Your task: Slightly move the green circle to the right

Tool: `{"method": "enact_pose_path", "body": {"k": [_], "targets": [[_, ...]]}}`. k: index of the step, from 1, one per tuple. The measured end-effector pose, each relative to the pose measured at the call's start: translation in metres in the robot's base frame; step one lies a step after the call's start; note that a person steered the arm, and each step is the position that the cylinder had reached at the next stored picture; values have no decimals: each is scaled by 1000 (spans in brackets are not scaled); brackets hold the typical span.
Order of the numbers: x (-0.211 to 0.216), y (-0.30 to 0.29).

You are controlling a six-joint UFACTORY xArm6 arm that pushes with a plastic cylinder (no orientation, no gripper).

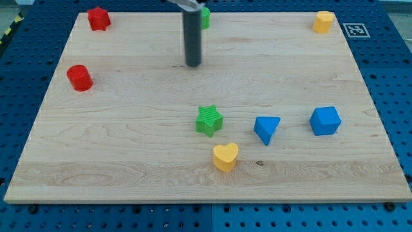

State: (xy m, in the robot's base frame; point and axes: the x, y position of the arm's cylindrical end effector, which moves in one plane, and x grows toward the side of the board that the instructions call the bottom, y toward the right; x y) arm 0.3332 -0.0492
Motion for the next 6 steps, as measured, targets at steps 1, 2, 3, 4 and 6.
{"method": "enact_pose_path", "body": {"k": [1, 2, 3, 4, 6], "targets": [[-53, -47], [-118, -68], [-141, -56], [-141, -29], [-141, 37]]}}
